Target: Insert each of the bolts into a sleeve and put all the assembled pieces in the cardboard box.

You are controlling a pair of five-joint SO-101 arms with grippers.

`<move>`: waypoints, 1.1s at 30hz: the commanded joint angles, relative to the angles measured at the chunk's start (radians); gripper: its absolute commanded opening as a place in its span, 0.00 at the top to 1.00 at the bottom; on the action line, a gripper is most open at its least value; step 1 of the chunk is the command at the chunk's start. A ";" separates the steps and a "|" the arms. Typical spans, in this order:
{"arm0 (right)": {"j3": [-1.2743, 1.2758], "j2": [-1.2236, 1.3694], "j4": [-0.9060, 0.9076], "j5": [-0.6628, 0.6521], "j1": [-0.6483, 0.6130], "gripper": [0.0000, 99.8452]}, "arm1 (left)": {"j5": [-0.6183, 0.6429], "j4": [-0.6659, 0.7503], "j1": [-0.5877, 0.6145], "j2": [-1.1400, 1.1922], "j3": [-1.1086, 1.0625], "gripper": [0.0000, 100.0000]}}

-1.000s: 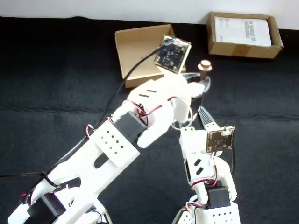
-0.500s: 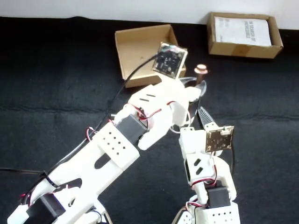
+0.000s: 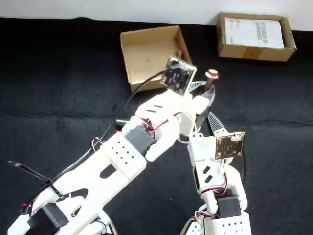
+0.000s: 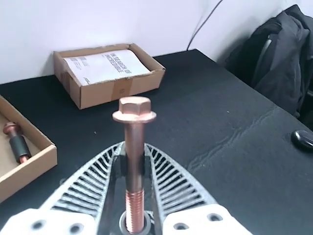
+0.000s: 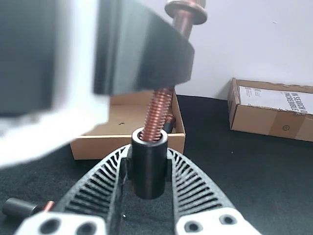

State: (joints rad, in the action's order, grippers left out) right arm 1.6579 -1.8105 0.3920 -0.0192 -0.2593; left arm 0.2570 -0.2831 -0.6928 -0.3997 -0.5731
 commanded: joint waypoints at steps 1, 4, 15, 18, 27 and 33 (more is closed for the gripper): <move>0.136 -0.016 -0.022 -0.003 -0.007 0.99 | -0.005 0.012 -0.016 -0.028 -0.019 0.99; 0.134 -0.016 -0.022 -0.005 -0.007 0.99 | -0.003 0.011 -0.013 -0.047 -0.022 0.99; 0.140 -0.016 -0.022 -0.005 -0.005 0.99 | -0.002 0.008 -0.021 -0.170 -0.077 0.99; 0.140 -0.016 -0.022 -0.005 -0.005 0.99 | -0.002 0.012 -0.044 -0.191 -0.147 0.99; 0.139 -0.016 -0.022 -0.005 -0.005 0.99 | -0.002 0.014 -0.062 -0.200 -0.213 0.99; 0.134 -0.016 -0.022 -0.005 -0.005 0.99 | 0.000 0.008 -0.062 -0.219 -0.217 0.85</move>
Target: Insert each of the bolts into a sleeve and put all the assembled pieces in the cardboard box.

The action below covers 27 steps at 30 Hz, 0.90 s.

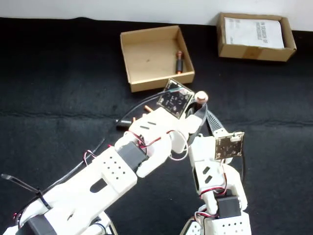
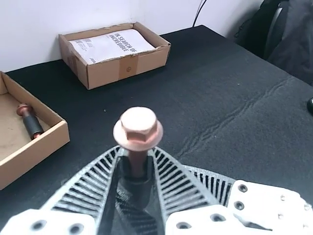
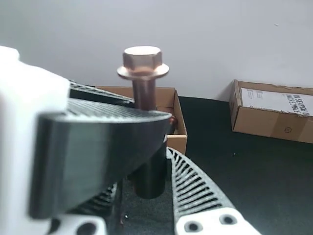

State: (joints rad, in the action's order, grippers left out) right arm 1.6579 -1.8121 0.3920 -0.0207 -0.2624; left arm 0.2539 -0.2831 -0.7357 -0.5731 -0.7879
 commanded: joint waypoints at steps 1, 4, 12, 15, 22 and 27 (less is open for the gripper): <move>0.134 -0.015 -0.022 -0.003 -0.002 0.99 | 0.003 0.005 -0.019 -0.062 -0.004 0.82; 0.134 -0.015 -0.022 -0.003 0.002 0.99 | 0.003 -0.066 -0.027 -0.119 0.002 0.77; 0.134 -0.015 -0.022 -0.003 0.041 0.99 | 0.003 -0.267 -0.035 -0.242 -0.001 0.76; 0.134 -0.015 -0.022 -0.003 0.041 0.99 | 0.003 -0.324 0.004 -0.306 -0.002 0.76; 0.134 -0.015 -0.022 -0.003 0.041 0.99 | -0.005 -0.373 0.124 -0.533 -0.002 0.77; 0.116 -0.012 -0.021 0.000 0.041 0.99 | -0.005 -0.381 0.251 -0.700 -0.005 0.81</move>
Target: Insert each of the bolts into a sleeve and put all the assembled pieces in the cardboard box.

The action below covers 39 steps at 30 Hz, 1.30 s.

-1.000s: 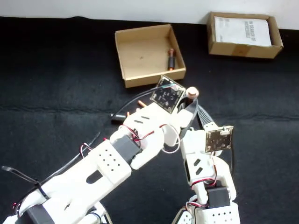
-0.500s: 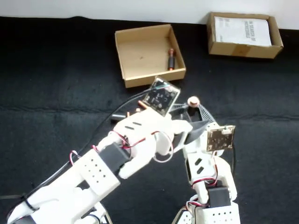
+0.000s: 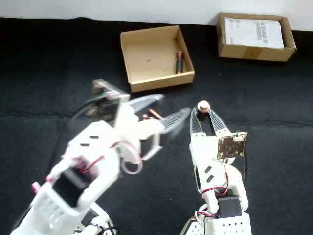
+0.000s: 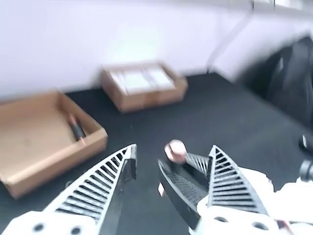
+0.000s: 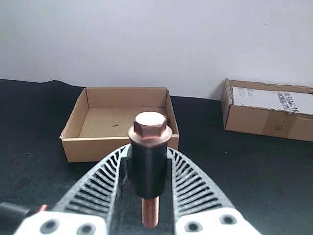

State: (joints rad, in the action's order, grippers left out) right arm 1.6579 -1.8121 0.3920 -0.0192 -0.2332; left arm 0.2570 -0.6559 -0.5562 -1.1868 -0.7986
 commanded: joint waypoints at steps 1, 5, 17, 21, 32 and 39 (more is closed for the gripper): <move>0.104 -0.007 -0.019 -0.002 0.012 0.99 | -0.008 -0.020 0.097 -0.116 0.005 0.84; 0.035 -0.005 -0.018 -0.002 0.007 0.99 | -0.009 -0.084 0.199 -0.203 0.005 0.97; -0.406 0.348 0.099 0.054 -0.050 0.99 | -0.009 -0.137 0.447 -0.389 -0.225 0.99; -0.615 0.610 0.099 0.083 -0.050 0.99 | -0.009 -0.137 0.495 -0.486 -0.363 0.99; -1.110 1.207 0.099 0.083 -0.050 0.99 | -0.003 -0.135 0.584 -0.624 -0.611 0.99; -1.442 1.581 0.099 0.083 -0.050 0.99 | -0.003 -0.135 0.607 -0.624 -0.731 0.99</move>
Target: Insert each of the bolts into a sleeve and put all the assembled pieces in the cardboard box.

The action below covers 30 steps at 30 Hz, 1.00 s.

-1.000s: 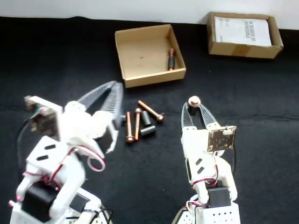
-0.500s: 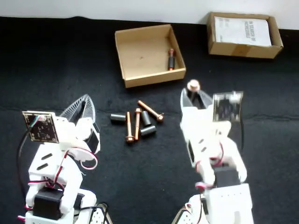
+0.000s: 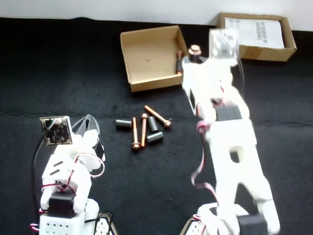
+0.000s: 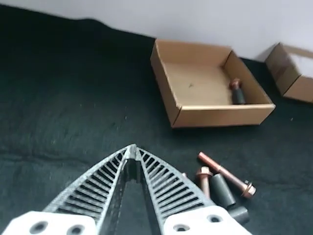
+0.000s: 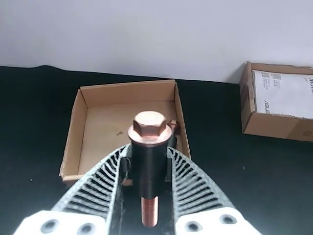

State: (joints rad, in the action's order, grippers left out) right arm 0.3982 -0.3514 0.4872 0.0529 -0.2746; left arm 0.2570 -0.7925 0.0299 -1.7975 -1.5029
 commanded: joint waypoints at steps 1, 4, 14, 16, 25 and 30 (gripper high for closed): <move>-0.232 0.174 0.005 0.011 -0.008 0.99 | -0.003 0.003 0.025 -0.013 -0.048 0.99; -0.384 0.338 0.007 0.011 -0.007 0.99 | -0.003 0.043 0.047 -0.013 -0.120 0.99; -0.972 0.877 0.168 0.009 -0.007 0.99 | -0.003 0.112 0.101 -0.005 -0.191 0.99; -1.104 0.977 0.251 0.009 -0.008 0.99 | -0.003 0.061 0.096 -0.005 -0.191 0.98; -1.577 1.326 0.409 0.003 -0.012 0.99 | -0.006 0.046 0.094 -0.008 -0.191 0.98; -1.593 1.428 0.410 0.003 -0.051 0.99 | -0.008 0.049 0.094 -0.008 -0.191 0.98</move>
State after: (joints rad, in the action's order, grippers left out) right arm -1.1270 1.0679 0.8922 0.0529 -0.2946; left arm 0.2570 -0.7449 0.1189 -1.7990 -1.6778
